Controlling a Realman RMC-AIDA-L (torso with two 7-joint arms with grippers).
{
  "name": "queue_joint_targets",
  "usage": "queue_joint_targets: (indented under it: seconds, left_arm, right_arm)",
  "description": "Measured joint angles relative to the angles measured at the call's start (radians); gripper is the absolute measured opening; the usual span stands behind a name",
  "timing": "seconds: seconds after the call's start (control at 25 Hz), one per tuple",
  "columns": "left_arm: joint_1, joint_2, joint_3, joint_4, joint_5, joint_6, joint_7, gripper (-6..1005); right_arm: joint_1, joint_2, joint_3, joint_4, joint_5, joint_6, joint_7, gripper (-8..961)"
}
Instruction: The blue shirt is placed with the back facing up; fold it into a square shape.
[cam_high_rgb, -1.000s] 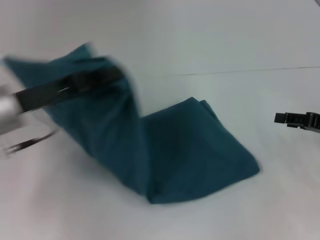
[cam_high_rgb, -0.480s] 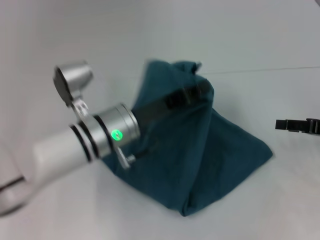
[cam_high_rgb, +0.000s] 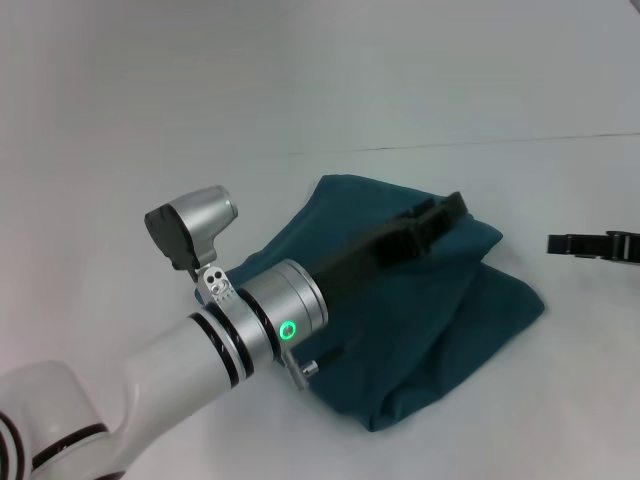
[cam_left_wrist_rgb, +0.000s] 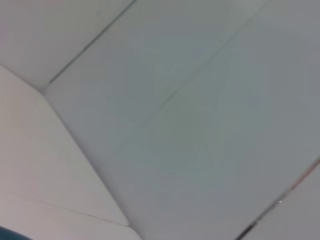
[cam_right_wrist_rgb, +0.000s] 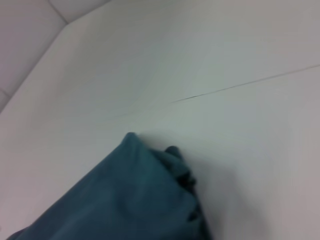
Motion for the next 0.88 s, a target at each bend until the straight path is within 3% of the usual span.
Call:
queue_joint_targets:
  seconds: [0.36, 0.56, 0.68, 0.88]
  left_arm:
    - [0.084, 0.003, 0.005, 0.114, 0.130, 0.207, -0.057, 447]
    - [0.161, 0.007, 0.009, 0.227, 0.220, 0.352, -0.122, 680]
    - [0.217, 0.009, 0.028, 0.315, 0.254, 0.437, -0.160, 878]
    - [0.341, 0.013, 0.149, 0.533, 0.261, 0.558, -0.271, 877]
  right_arm:
    - [-0.020, -0.027, 0.007, -0.001, 0.000, 0.003, 0.052, 636]
    - [-0.004, -0.033, -0.017, 0.001, 0.000, -0.023, 0.109, 635]
    - [0.014, -0.032, -0.032, 0.005, 0.000, -0.028, 0.128, 634]
    - [0.055, -0.014, -0.038, 0.026, 0.000, 0.006, 0.136, 632]
